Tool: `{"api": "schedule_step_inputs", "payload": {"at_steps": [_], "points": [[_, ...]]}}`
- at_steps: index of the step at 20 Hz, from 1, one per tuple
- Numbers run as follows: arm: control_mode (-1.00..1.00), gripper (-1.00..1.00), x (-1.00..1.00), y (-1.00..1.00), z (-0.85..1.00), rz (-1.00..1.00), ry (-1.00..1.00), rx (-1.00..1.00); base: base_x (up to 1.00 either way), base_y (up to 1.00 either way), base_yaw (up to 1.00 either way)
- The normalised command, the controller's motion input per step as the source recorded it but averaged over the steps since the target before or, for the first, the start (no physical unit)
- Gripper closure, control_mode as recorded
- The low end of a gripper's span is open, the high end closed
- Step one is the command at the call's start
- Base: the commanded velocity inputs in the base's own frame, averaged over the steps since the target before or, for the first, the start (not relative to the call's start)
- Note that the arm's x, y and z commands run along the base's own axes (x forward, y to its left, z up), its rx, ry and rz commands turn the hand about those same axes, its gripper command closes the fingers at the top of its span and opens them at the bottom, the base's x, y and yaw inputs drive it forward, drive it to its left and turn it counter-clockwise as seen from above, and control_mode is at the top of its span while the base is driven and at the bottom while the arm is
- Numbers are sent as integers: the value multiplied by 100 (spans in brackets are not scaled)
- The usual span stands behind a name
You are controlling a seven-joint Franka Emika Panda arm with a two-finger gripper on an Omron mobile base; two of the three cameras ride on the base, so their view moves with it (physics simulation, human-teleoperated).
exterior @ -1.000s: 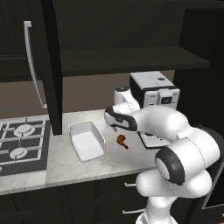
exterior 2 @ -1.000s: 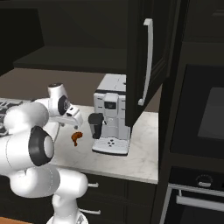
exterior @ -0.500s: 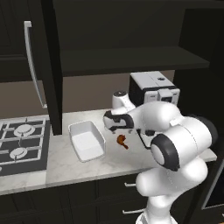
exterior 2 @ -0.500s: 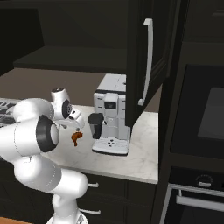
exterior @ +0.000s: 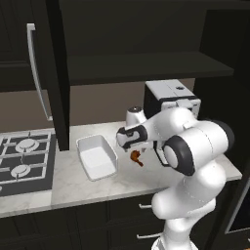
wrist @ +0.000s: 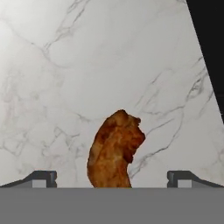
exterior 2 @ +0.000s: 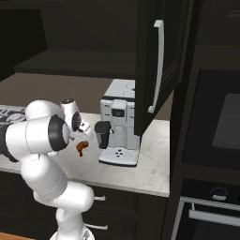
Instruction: Retrieve the tupperware from the cabinet, then place the raw meat into the tupperware to avoid contamination.
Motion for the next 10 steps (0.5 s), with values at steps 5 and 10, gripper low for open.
{"api": "schedule_step_inputs", "payload": {"at_steps": [5,10], "points": [[-100,-100,4,0,-34,1,0,0,0,0,0],[-100,-100,0,0,-31,1,0,0,0,0,0]]}}
